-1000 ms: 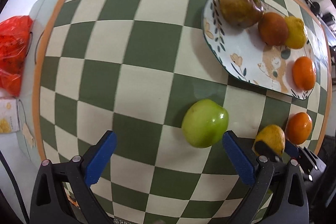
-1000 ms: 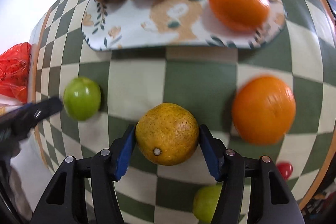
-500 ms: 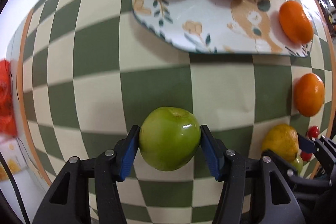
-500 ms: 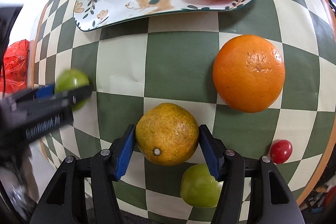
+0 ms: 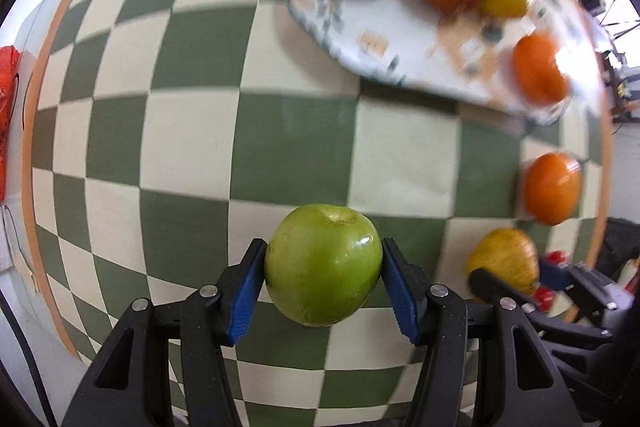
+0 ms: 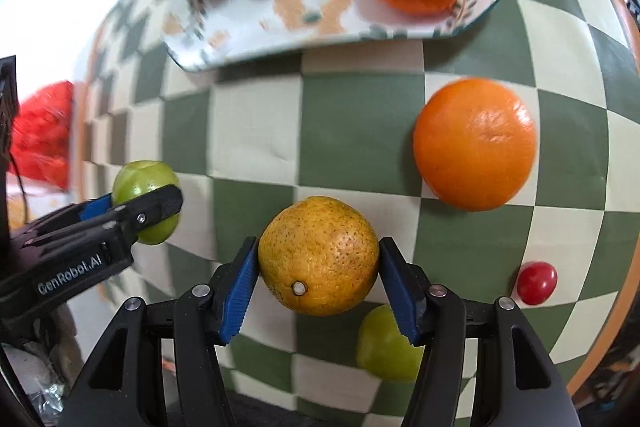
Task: Organize fruits
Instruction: 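Carry the green apple and yellow citrus onto the plate and open both tools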
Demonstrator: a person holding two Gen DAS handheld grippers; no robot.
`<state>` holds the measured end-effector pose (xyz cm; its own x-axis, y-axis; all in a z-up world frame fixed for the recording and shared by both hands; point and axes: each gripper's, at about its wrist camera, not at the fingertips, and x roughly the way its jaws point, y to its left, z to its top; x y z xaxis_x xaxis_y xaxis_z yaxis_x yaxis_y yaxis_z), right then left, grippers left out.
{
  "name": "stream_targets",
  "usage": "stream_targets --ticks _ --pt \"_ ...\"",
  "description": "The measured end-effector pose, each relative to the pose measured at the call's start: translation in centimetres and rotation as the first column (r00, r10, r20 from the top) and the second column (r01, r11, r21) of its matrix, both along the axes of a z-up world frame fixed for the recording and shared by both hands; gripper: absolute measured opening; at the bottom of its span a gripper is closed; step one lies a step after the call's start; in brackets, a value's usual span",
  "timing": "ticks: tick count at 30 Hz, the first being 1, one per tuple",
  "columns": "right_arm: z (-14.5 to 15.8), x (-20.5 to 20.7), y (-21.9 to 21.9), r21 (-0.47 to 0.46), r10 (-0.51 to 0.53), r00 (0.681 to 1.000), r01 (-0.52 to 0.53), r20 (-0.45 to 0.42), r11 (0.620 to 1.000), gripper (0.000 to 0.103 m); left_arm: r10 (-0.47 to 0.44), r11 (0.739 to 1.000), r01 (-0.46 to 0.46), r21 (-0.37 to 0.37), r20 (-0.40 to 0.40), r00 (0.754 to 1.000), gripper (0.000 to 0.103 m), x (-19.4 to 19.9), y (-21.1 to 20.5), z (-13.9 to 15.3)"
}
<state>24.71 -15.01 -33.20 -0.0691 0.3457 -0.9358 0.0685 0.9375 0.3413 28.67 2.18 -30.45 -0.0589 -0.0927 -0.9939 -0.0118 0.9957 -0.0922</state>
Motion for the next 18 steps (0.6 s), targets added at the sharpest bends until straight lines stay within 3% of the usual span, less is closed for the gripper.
stream_targets --ticks 3,7,11,18 --pt "3.3 1.5 -1.8 0.064 -0.062 0.997 0.059 0.053 0.996 0.062 0.016 0.999 -0.013 -0.051 0.061 0.998 0.055 1.9 -0.1 3.6" --pt "7.5 5.2 -5.4 0.075 -0.129 0.980 0.119 0.152 0.990 0.062 0.018 0.996 -0.007 -0.085 0.126 0.992 0.055 5.6 -0.4 6.9" --pt "8.4 11.2 -8.3 0.000 -0.157 0.966 0.160 0.206 0.987 0.062 0.022 0.998 -0.015 -0.058 0.118 0.993 0.055 9.3 -1.1 5.6" --pt "4.9 18.9 -9.5 -0.098 -0.127 0.980 0.143 0.155 0.985 0.062 0.048 0.999 -0.048 -0.017 -0.007 0.999 0.055 12.4 -1.1 -0.1"
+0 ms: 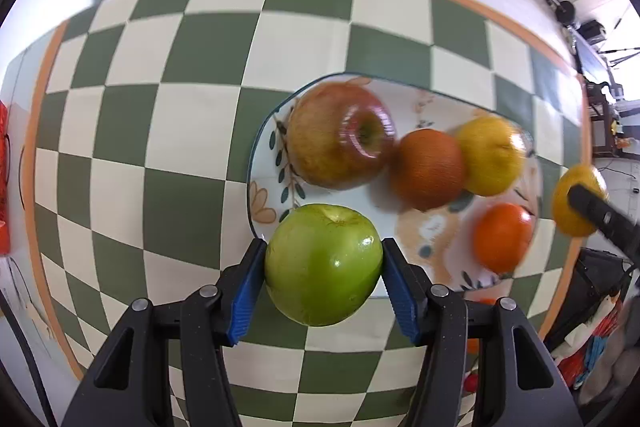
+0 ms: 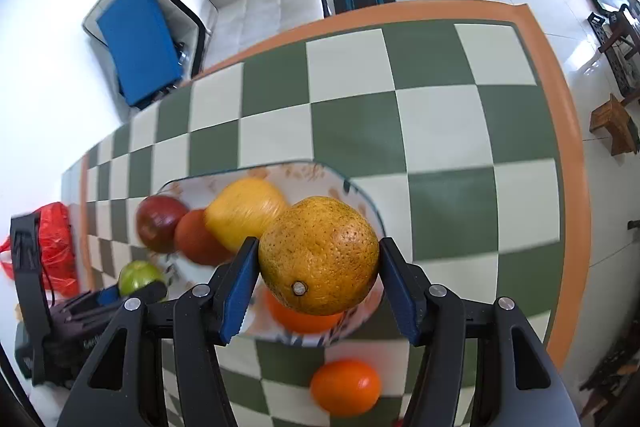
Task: Organize fruits
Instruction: 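Carry the green apple and yellow citrus onto the plate and open both tools, then lift both tools away from the plate toward the remaining orange and green fruit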
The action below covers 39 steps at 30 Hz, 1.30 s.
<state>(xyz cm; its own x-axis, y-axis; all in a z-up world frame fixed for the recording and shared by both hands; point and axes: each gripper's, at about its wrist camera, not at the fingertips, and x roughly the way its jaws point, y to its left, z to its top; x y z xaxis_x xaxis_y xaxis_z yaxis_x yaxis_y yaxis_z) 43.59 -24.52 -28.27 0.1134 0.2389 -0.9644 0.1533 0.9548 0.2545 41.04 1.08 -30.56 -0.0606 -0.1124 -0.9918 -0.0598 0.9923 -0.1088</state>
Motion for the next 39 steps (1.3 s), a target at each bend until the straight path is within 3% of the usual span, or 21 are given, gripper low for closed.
stream_targets --ticks 11,12,13,14,16,21,29,39 --pt "-4.5 2.2 1.3 -0.017 0.027 0.995 -0.029 -0.092 0.999 0.063 0.021 1.000 -0.022 -0.015 -0.040 0.999 0.055 0.2 0.1 -2.1" --pt "-4.6 2.2 1.2 -0.011 0.026 0.995 -0.027 -0.101 1.000 0.064 0.020 1.000 -0.020 -0.012 -0.038 0.999 0.056 0.4 0.1 -2.1" --pt "-4.7 2.1 1.0 -0.006 0.017 0.994 -0.018 -0.104 1.000 0.067 0.021 1.000 -0.021 -0.014 -0.029 0.999 0.067 0.3 0.2 -1.9" --pt "-4.5 2.0 1.1 -0.008 0.013 0.995 -0.014 -0.098 1.000 0.078 0.025 1.000 -0.025 -0.011 -0.014 1.000 0.082 0.4 0.2 -1.5" --pt "-4.2 1.9 1.0 -0.016 0.010 0.996 -0.011 -0.092 1.000 0.084 0.031 0.999 -0.031 -0.018 0.002 1.000 0.089 0.5 0.3 -1.0" --pt "-2.4 0.9 1.2 -0.044 0.019 0.997 -0.022 -0.077 0.999 0.094 0.033 0.999 -0.033 0.007 0.031 0.999 0.089 0.2 0.8 0.6" --pt "1.4 -4.2 3.3 -0.179 0.090 0.996 -0.087 0.008 0.980 0.095 0.005 0.995 -0.016 0.094 0.122 0.993 0.089 -1.8 1.0 3.7" --pt "4.2 -11.5 5.0 -0.209 0.096 0.993 -0.081 0.065 0.975 0.095 -0.068 0.989 0.037 0.140 0.221 0.973 0.089 -6.4 0.2 7.5"
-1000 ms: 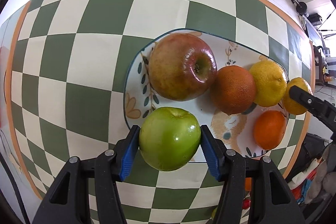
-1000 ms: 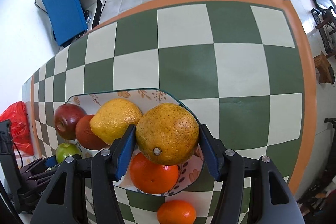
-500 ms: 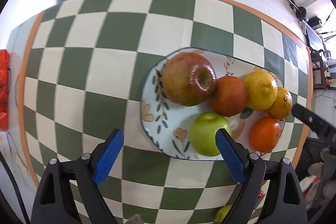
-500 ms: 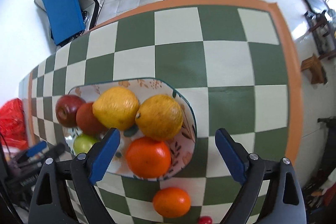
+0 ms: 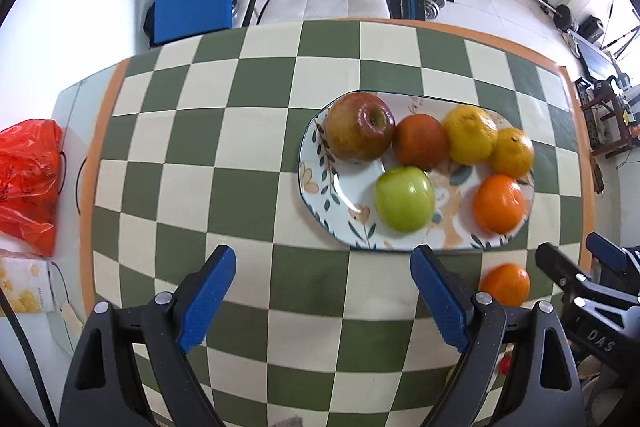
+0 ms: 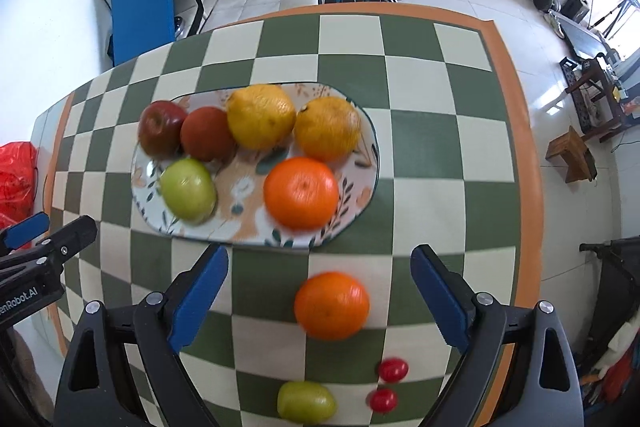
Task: Organize fruits
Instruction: 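Lift both tools away from the plate toward the remaining orange and green fruit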
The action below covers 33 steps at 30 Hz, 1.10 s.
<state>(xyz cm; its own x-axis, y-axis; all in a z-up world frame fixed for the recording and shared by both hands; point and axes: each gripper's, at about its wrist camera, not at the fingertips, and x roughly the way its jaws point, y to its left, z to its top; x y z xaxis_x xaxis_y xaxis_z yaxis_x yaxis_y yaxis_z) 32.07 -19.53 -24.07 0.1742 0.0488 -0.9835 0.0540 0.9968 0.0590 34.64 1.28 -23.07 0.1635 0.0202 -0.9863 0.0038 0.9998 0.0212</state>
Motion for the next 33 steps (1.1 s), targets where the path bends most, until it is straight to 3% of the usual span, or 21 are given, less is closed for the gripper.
stream_targets --ticks 10,20,33 --pt "6.6 -5.1 0.2 -0.015 -0.016 0.992 0.018 0.122 1.000 0.095 -0.006 1.000 0.008 -0.012 0.128 0.992 0.089 -5.1 -0.1 5.6" --pt "12.9 -10.2 1.0 0.028 -0.017 0.975 0.011 0.221 1.000 0.095 -0.016 0.999 0.025 -0.036 0.243 0.970 0.089 -9.4 -0.3 11.4" --pt "19.5 -15.2 0.9 0.015 -0.022 0.941 0.018 0.339 1.000 0.095 -0.046 0.997 0.065 -0.045 0.334 0.941 0.089 -13.5 -0.7 16.5"
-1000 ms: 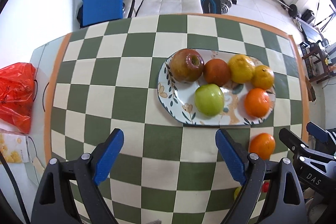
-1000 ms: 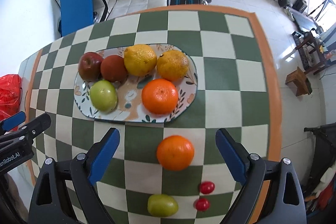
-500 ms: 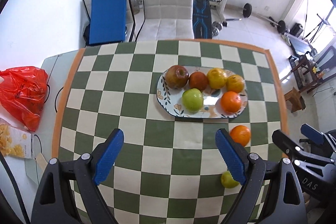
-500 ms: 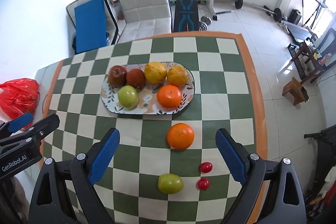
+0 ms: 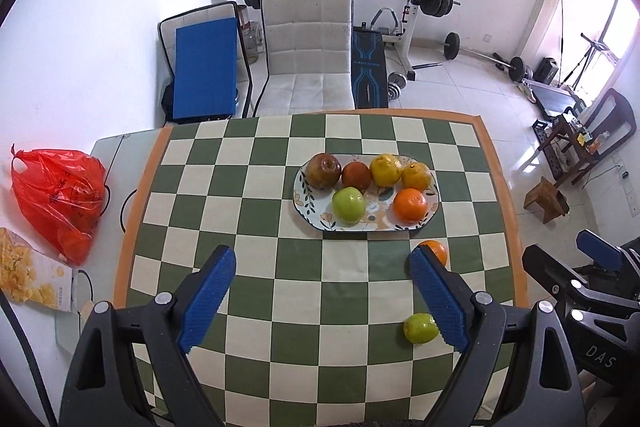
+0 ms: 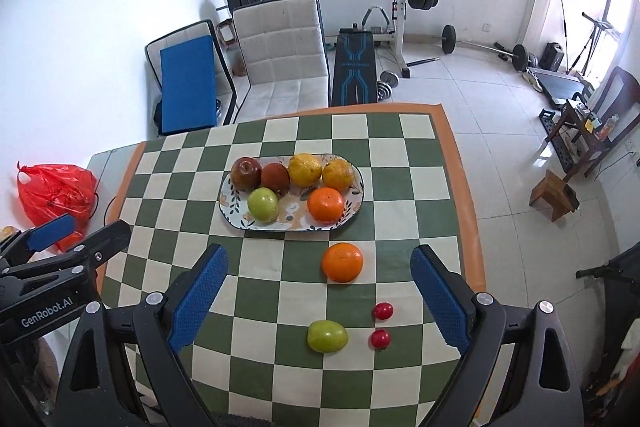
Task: Organize fruits
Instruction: 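Lift both tools away from the plate toward the remaining orange and green fruit, then grasp the small green fruit with the right tool while the left tool grasps the orange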
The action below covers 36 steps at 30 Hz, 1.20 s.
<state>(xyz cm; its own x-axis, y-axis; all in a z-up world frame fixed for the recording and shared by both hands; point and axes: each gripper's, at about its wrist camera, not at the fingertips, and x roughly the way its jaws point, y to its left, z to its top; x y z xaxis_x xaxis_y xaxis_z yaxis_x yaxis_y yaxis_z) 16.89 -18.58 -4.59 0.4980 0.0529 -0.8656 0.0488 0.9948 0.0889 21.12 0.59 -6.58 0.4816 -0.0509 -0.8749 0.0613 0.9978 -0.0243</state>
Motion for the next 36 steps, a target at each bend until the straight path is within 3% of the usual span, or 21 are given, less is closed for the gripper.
stream_targets --ticks 4,7,10,12,17,20,22,25,31,34,36 --pt "0.4 -0.7 0.0 0.030 -0.001 1.000 0.000 0.008 1.000 0.095 0.003 1.000 -0.003 -0.005 0.002 1.000 0.089 -0.3 0.1 0.1" --pt "-1.5 -0.6 -0.7 0.058 -0.015 0.999 0.017 -0.035 0.998 0.095 0.000 1.000 0.000 0.009 -0.015 1.000 0.090 -0.1 -0.1 -0.9" --pt "-6.0 -0.1 -1.8 0.086 -0.032 0.990 0.044 -0.138 0.995 0.095 0.000 0.997 0.006 0.083 -0.063 0.998 0.099 0.7 -0.6 -3.5" --pt "-11.1 0.4 -2.8 0.128 -0.038 0.969 0.071 -0.243 0.989 0.095 0.002 0.992 0.010 0.129 -0.094 0.996 0.099 1.0 -0.8 -5.6" --pt "-22.8 0.5 -3.9 0.216 -0.042 0.882 0.160 -0.469 0.963 0.094 0.014 0.978 0.037 0.207 -0.240 0.971 0.099 1.5 -1.4 -11.9" --pt "-28.0 -0.1 -3.6 0.270 -0.019 0.832 0.201 -0.554 0.941 0.087 0.023 0.972 0.054 0.227 -0.324 0.946 0.099 1.6 -1.8 -15.3" --pt "-30.1 -0.2 -2.9 0.283 0.002 0.819 0.196 -0.574 0.939 0.078 0.022 0.971 0.063 0.231 -0.349 0.937 0.099 1.9 -2.3 -16.3" --pt "-31.7 -0.3 -2.2 0.250 0.023 0.809 0.155 -0.588 0.956 0.064 0.000 0.969 0.096 0.227 -0.388 0.922 0.099 2.7 -3.7 -17.5" --pt "-30.8 -2.2 -5.1 0.243 -0.034 0.824 0.206 -0.566 0.948 0.064 -0.154 0.946 0.251 0.207 -0.395 0.906 0.099 6.2 -9.3 -18.6" --pt "-31.1 -2.8 -6.7 0.254 -0.062 0.815 0.251 -0.576 0.934 0.064 -0.257 0.918 0.354 0.177 -0.414 0.873 0.099 7.9 -12.9 -19.5" --pt "-31.2 -3.2 -7.4 0.259 -0.080 0.811 0.277 -0.579 0.925 0.064 -0.333 0.888 0.434 0.150 -0.441 0.834 0.099 9.0 -15.7 -20.6"
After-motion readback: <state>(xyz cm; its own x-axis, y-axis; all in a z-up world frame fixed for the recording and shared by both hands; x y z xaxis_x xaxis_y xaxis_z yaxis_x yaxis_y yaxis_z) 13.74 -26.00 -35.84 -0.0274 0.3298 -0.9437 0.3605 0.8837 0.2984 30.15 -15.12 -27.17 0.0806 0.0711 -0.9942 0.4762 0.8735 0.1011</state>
